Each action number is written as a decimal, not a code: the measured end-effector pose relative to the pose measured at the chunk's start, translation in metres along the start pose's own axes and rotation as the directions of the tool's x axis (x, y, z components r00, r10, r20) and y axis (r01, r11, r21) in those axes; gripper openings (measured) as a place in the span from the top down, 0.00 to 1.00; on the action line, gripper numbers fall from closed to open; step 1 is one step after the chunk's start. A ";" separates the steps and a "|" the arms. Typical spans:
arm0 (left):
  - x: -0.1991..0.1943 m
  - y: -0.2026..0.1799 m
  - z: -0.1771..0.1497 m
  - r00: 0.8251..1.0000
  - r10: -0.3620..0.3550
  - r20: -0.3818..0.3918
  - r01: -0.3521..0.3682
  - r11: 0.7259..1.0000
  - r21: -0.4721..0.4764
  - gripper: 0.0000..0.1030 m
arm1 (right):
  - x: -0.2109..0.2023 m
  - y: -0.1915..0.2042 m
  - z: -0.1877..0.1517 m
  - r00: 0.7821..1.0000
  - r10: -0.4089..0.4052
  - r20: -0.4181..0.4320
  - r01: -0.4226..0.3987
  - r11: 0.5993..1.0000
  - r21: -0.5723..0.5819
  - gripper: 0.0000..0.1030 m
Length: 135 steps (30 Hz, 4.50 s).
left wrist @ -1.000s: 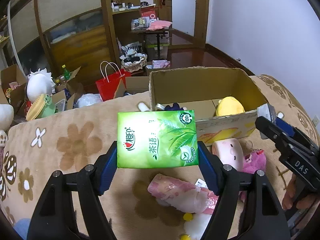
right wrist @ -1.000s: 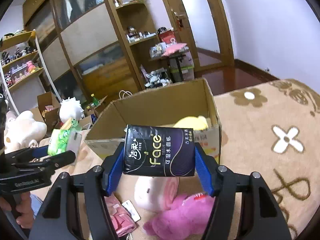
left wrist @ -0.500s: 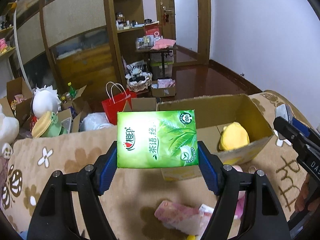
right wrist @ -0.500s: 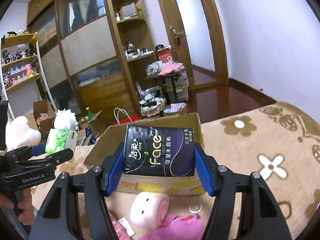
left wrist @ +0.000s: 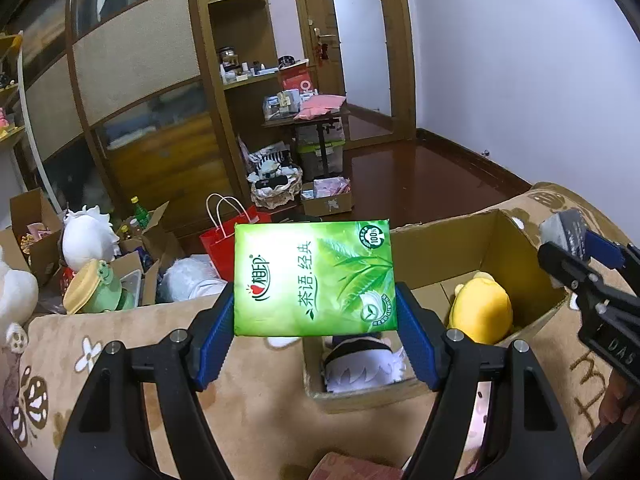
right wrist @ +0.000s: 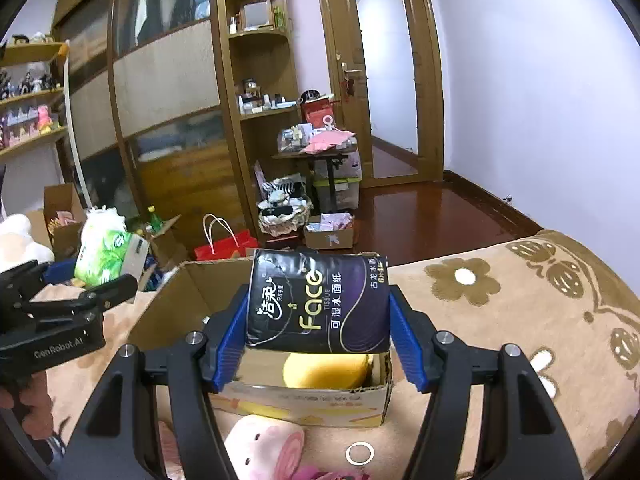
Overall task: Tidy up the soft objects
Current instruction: 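Lift and carry tissue pack with right tool while left tool carries carton over box, then open right tool to drop tissue pack while left tool releases carton into box, then withdraw both tools from the box toward the pink plushes, then close right tool on pink bear plush while left tool closes on pink wrapped package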
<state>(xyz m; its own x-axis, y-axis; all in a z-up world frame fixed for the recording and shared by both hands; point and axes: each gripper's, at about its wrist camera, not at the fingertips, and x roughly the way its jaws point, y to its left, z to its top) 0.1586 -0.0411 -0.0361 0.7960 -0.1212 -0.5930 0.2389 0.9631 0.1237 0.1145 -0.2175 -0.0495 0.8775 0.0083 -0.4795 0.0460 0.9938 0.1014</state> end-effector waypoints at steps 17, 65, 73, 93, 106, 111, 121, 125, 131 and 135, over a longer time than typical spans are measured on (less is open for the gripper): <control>0.018 -0.015 -0.009 0.990 -0.139 -0.007 0.139 0.990 -0.006 0.28 | 0.029 -0.001 -0.008 0.999 -0.003 -0.052 0.002 1.000 -0.021 0.33; -0.050 0.024 -0.067 0.948 -0.091 -0.306 0.054 0.990 -0.128 0.03 | -0.066 0.002 -0.041 0.974 -0.009 -0.226 0.033 0.994 0.103 0.00; -0.035 0.014 -0.084 0.923 -0.116 -0.368 0.068 0.988 -0.141 0.03 | -0.061 0.000 -0.060 0.957 -0.020 -0.288 0.061 0.989 0.134 0.00; 0.020 -0.008 -0.116 0.856 -0.148 -0.495 0.065 0.981 -0.181 0.03 | -0.004 -0.019 -0.103 0.906 0.017 -0.423 0.094 0.966 0.240 0.00; 0.048 -0.027 -0.136 0.781 -0.213 -0.586 0.109 0.972 -0.209 0.03 | 0.015 -0.020 -0.117 0.879 0.010 -0.477 0.111 0.968 0.226 0.00; 0.054 -0.031 -0.139 0.785 -0.194 -0.588 0.106 0.978 -0.181 0.03 | 0.022 -0.019 -0.125 0.861 -0.014 -0.509 0.132 0.972 0.197 0.00; 0.060 -0.028 -0.147 0.786 -0.205 -0.583 0.085 0.970 -0.227 0.19 | 0.026 -0.019 -0.131 0.849 0.017 -0.527 0.108 0.973 0.205 0.14; 0.055 -0.023 -0.146 0.798 -0.202 -0.568 0.086 0.970 -0.225 0.24 | 0.026 -0.017 -0.133 0.844 0.030 -0.535 0.100 0.972 0.213 0.14; 0.043 -0.017 -0.147 0.810 -0.197 -0.553 0.081 0.970 -0.228 0.27 | 0.022 -0.016 -0.134 0.838 0.038 -0.544 0.095 0.972 0.214 0.13; 0.040 -0.017 -0.141 0.822 -0.176 -0.542 0.070 0.975 -0.211 0.30 | 0.022 -0.015 -0.136 0.836 0.034 -0.548 0.093 0.975 0.203 0.14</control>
<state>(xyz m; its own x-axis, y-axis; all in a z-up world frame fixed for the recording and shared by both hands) 0.1078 -0.0289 -0.1745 0.3112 -0.1391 -0.9401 0.1712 0.9813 -0.0885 0.0680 -0.2168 -0.1801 0.4736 0.1018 -0.8748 0.2234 0.9469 0.2312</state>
